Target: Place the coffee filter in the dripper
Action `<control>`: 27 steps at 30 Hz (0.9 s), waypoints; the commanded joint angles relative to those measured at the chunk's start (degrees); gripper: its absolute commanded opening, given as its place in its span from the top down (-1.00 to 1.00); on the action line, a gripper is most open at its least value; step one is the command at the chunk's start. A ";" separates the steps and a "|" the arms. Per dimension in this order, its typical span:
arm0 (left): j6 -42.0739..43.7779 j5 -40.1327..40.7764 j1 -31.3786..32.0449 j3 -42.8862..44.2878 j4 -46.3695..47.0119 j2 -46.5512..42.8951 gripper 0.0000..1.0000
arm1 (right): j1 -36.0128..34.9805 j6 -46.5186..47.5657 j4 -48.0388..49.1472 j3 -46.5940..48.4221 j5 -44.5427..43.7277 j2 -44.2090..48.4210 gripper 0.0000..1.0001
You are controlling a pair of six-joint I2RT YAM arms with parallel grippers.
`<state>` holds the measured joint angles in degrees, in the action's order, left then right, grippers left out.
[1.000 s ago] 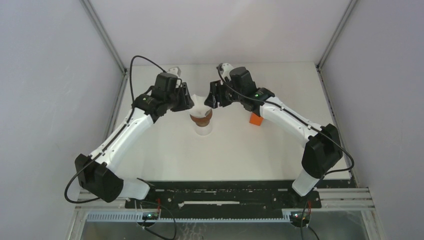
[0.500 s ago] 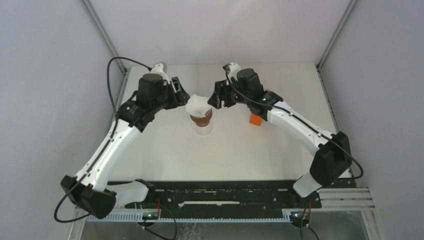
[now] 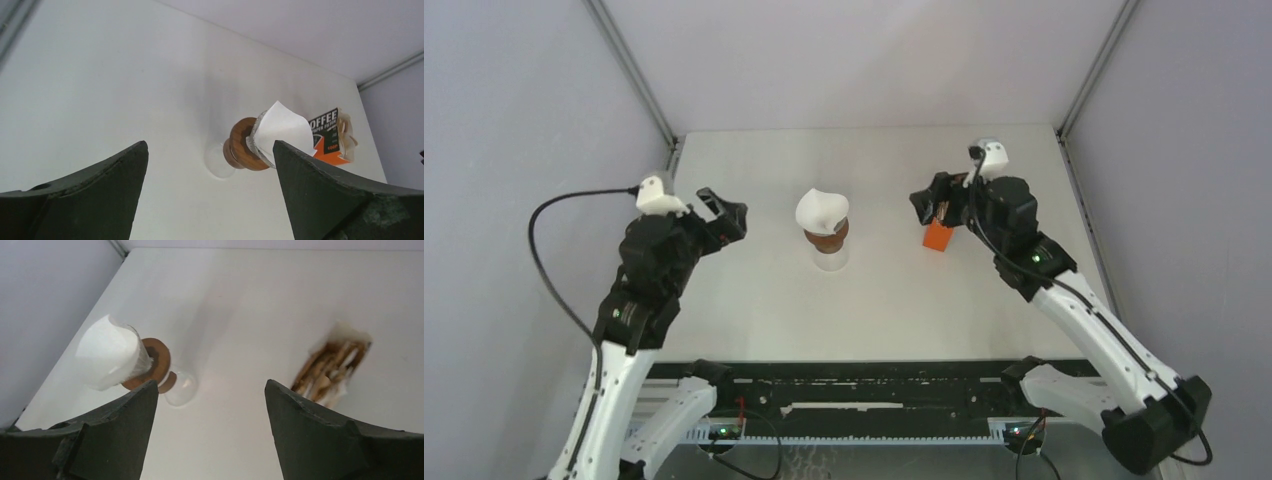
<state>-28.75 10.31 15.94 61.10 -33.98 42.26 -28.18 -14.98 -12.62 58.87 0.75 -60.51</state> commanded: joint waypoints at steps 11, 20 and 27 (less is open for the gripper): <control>10.25 16.21 -0.37 -16.36 5.43 -30.29 -1.00 | 0.33 0.74 1.09 -18.30 -20.61 29.23 -1.00; 10.87 16.41 -0.32 -19.55 5.48 -33.69 -1.00 | 0.32 0.73 1.66 -22.89 -22.24 35.35 -1.00; 11.61 15.75 -0.41 -19.40 5.07 -33.15 -1.00 | 0.32 1.18 2.16 -23.20 -22.59 35.75 -1.00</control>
<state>-19.00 25.78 15.94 41.91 -30.63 8.93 -28.10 -14.26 -12.99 35.29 -20.80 -24.99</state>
